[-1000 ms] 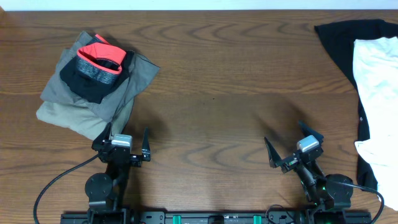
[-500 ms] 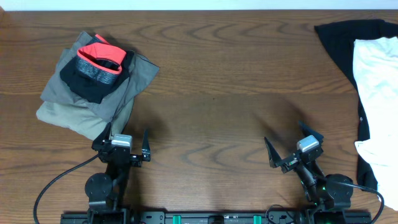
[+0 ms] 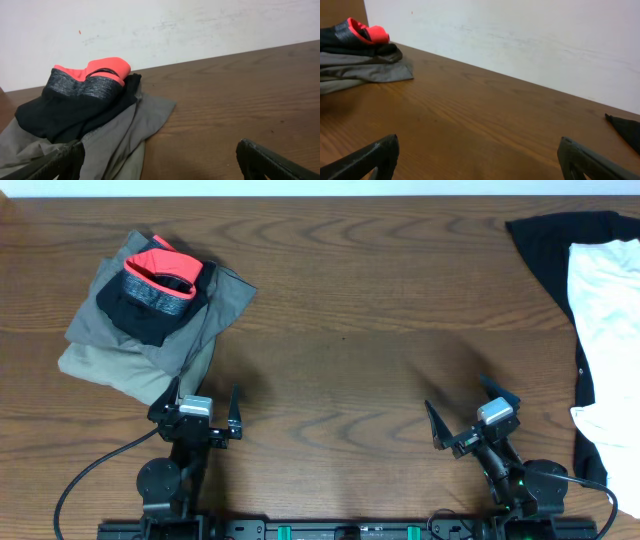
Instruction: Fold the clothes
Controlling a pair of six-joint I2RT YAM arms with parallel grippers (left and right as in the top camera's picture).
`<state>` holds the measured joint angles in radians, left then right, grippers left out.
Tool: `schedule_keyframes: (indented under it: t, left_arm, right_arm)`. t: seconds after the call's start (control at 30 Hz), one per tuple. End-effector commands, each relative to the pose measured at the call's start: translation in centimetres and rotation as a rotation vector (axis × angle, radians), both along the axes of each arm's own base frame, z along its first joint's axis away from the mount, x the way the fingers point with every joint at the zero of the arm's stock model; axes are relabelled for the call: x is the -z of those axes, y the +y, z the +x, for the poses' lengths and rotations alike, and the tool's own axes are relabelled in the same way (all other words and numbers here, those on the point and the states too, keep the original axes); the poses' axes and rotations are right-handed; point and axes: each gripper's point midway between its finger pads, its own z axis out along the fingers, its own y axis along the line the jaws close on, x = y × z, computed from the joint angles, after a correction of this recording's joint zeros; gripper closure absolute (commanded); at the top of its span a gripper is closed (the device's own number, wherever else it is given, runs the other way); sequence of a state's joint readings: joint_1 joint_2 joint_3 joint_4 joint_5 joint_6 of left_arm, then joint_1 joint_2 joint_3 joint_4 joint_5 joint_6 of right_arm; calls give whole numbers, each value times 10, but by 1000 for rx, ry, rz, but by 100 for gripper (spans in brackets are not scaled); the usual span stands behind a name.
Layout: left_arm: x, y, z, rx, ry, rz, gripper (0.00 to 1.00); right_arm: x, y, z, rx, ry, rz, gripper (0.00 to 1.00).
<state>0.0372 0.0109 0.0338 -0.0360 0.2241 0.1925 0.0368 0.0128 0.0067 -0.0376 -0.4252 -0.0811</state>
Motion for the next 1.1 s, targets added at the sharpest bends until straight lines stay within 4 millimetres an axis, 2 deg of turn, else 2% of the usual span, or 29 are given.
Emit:
schedule_keyframes:
  t: [0.0,0.67,0.93,1.07]
  left_arm:
    - [16,0,1,0,34,16,2]
    - [16,0,1,-1,32,16,2]
    - [15,-34,-6,200,34,-15,2]
    - [16,-35,-7,206,45,-41,2]
  right_arm:
    - [1,-2,1,10,-2,-10,1]
    - [1,-5,2,31,-13,-37,1]
    - [0,-1,0,2,-16,-25,1]
    - [-18,-1,0,3,-48,65,1]
